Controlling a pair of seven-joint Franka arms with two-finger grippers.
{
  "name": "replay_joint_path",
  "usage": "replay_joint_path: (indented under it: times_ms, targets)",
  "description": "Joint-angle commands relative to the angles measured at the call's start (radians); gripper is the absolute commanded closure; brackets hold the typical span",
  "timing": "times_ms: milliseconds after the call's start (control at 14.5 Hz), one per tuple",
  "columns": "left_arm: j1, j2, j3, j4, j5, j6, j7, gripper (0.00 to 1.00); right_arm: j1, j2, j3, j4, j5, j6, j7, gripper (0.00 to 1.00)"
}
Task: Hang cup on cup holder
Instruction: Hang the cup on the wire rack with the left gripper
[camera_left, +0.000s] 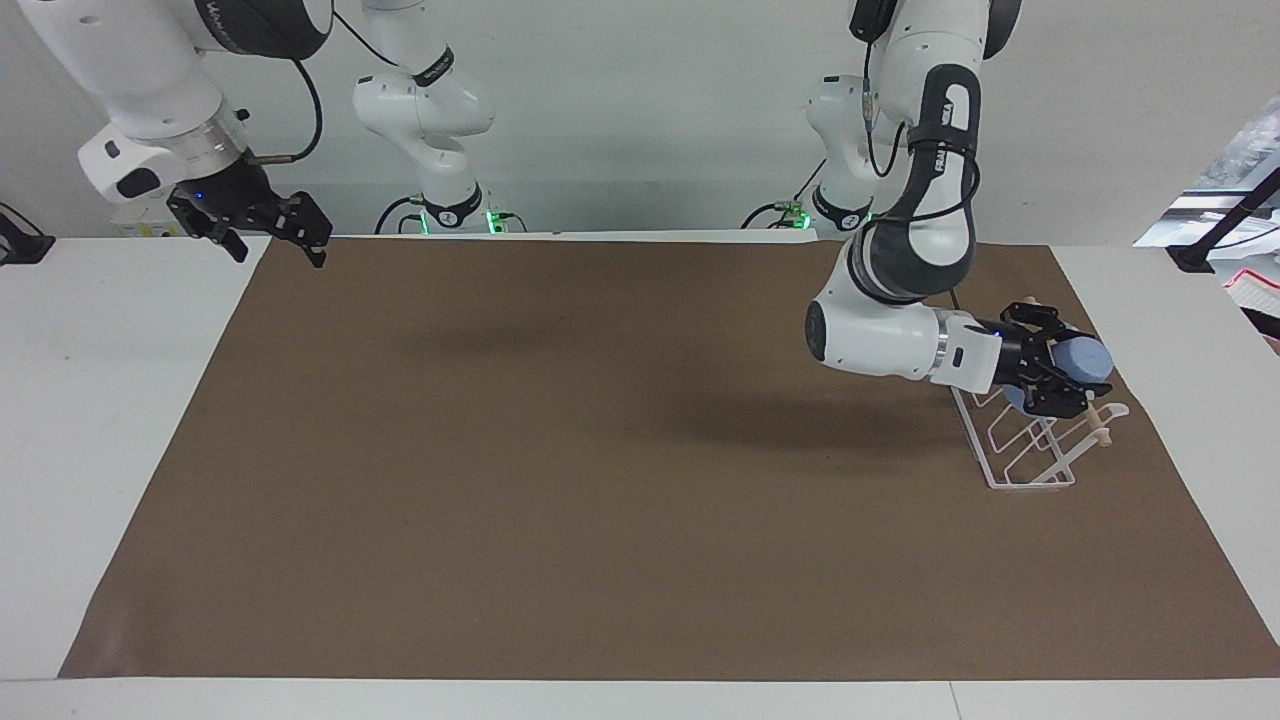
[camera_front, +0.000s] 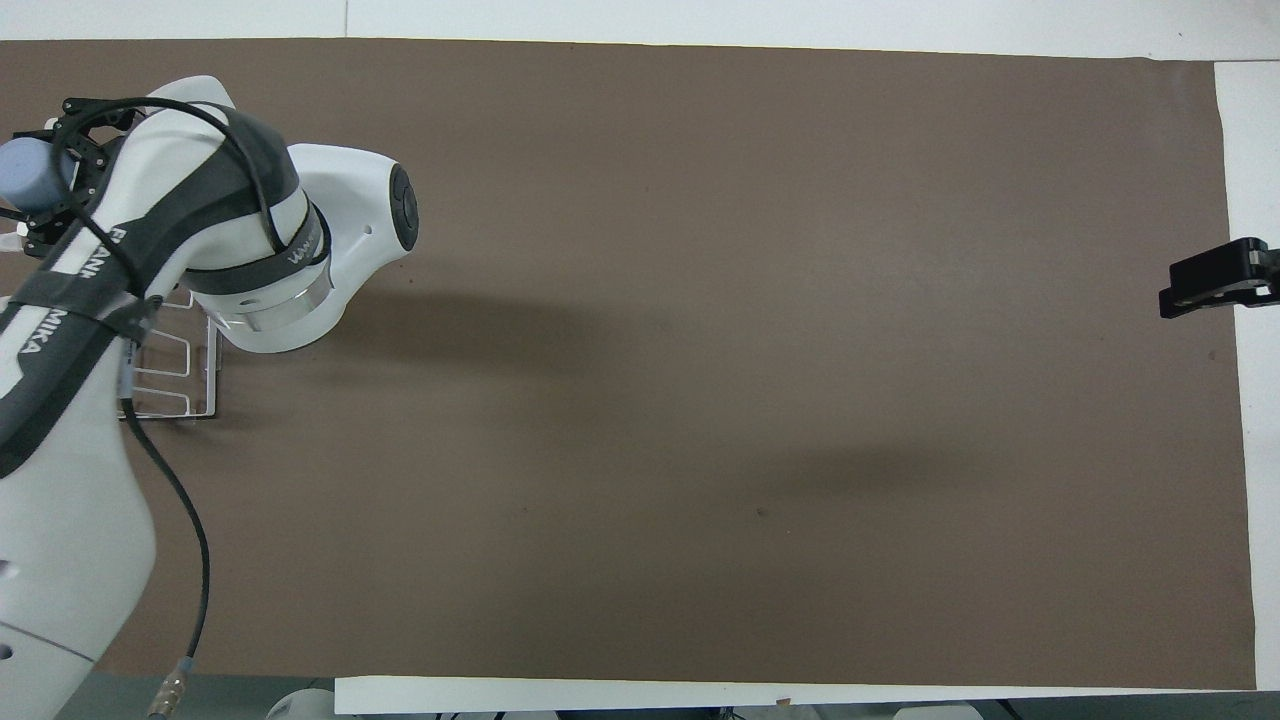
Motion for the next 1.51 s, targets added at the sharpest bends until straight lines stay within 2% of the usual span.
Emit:
replay_joint_path:
  times_ms: [0,344,688,756,825,894,962,1169,1444]
  targets:
    - [-0.001,0.024,0.003,0.002,0.045,-0.036,-0.047,1.00,-0.015,0.015,0.010,0.005,-0.012,-0.028,-0.022,0.00]
    - [0.027,0.028,-0.002,-0.039,0.049,-0.024,-0.105,1.00,-0.006,0.040,0.005,0.024,-0.020,-0.071,-0.024,0.00]
    - [0.061,0.077,-0.005,-0.079,0.049,-0.003,-0.210,1.00,-0.021,0.001,0.002,-0.001,-0.005,-0.074,-0.029,0.00]
    - [0.059,0.079,-0.006,-0.079,0.042,0.019,-0.210,0.95,-0.020,0.001,0.004,-0.002,-0.005,-0.074,-0.030,0.00]
    - [0.059,0.083,-0.008,-0.068,0.035,0.043,-0.201,0.61,-0.017,0.000,0.004,-0.001,-0.005,-0.074,-0.030,0.00]
    - [0.059,0.085,-0.008,-0.062,0.035,0.069,-0.181,0.11,-0.014,0.000,0.004,-0.001,-0.005,-0.074,-0.030,0.00]
    - [0.058,0.086,-0.006,-0.053,0.034,0.077,-0.152,0.00,-0.012,0.000,0.004,-0.002,-0.005,-0.074,-0.030,0.00]
    - [0.055,0.105,-0.008,0.028,0.002,0.077,-0.144,0.00,-0.014,0.000,0.004,-0.001,-0.005,-0.074,-0.030,0.00]
    - [0.033,0.090,-0.005,0.136,-0.069,0.024,-0.136,0.00,-0.012,0.000,0.004,-0.001,-0.005,-0.074,-0.030,0.00]
